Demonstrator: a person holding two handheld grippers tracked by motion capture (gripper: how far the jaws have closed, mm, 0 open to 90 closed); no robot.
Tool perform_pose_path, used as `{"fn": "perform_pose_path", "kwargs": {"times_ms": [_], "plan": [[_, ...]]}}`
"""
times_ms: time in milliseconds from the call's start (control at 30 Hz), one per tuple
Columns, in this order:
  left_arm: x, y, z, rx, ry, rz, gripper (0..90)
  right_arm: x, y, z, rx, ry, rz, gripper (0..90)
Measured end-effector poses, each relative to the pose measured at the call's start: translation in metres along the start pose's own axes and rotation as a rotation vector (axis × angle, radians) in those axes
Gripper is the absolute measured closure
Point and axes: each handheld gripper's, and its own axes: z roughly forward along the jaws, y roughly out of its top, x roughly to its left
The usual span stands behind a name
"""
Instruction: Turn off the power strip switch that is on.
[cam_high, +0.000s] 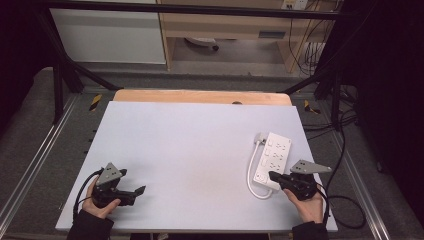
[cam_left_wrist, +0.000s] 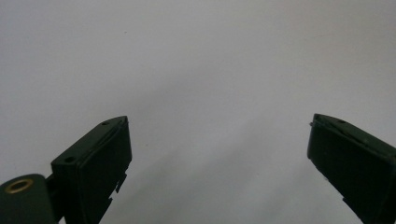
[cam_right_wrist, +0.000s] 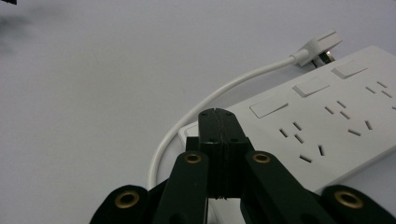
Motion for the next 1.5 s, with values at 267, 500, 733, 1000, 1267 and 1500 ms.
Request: {"fn": "perform_pose_path", "kwargs": {"times_ms": [267,500,733,1000,1267,1500], "plan": [[0.000,0.000,0.000,0.000,0.000,-0.001,6.2,-0.001,0.003,0.002,0.003,-0.007,0.001,90.0],[0.000,0.000,0.000,0.000,0.001,0.000,6.2,0.000,0.007,0.005,0.009,-0.018,-0.001,90.0],[0.000,0.000,0.000,0.001,0.002,0.002,6.3,-0.003,0.010,0.007,0.006,-0.027,0.000,90.0],[0.000,0.000,0.000,0.000,0.002,0.001,6.3,-0.006,0.013,0.010,0.008,-0.035,0.007,90.0],[0.000,0.000,0.000,0.001,0.003,0.001,6.3,-0.010,0.014,0.012,0.012,-0.042,0.017,90.0],[0.000,0.000,0.000,0.001,0.003,0.001,6.3,-0.014,0.016,0.016,0.008,-0.054,0.021,90.0]]}}
